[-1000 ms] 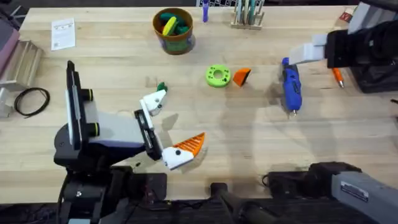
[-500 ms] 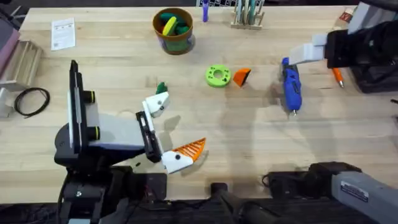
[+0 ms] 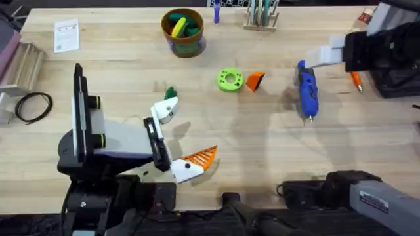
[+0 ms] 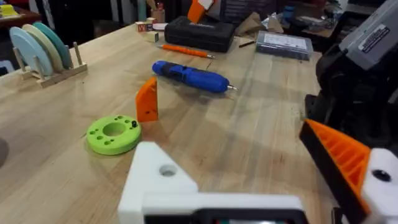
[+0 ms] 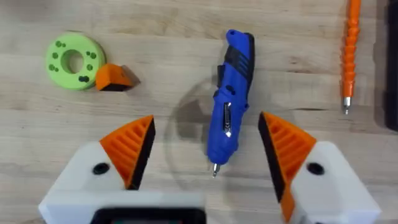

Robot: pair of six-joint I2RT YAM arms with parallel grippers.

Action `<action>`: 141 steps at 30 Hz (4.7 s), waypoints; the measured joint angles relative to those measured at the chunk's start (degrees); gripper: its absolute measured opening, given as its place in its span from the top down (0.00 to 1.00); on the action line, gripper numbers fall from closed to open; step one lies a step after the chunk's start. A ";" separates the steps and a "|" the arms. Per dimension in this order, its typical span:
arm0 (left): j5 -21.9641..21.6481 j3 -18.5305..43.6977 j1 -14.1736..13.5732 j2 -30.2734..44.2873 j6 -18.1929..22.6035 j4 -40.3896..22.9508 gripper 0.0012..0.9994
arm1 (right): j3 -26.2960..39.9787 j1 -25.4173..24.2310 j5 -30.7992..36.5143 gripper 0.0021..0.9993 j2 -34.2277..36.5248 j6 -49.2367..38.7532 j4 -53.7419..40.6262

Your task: Pick up the gripper from the table and insert it into the empty holder that is missing its gripper. Then pick up a screw, insert it into the mounting hole, and use the screwdriver to tighten it. Finally, clean up the table by picking up the vegetable and placing it into the bucket.

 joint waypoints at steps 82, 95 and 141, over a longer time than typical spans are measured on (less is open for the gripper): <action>0.02 0.00 0.00 0.00 0.00 0.00 0.01 | 18.40 20.92 0.44 0.01 28.62 -8.61 -8.32; 0.02 0.00 0.00 0.00 0.02 0.00 0.01 | 18.43 21.11 -1.31 0.01 36.52 -8.61 -7.06; 0.04 0.00 0.00 0.02 0.02 0.00 0.01 | 18.69 20.90 -1.85 0.99 23.30 -5.32 -7.41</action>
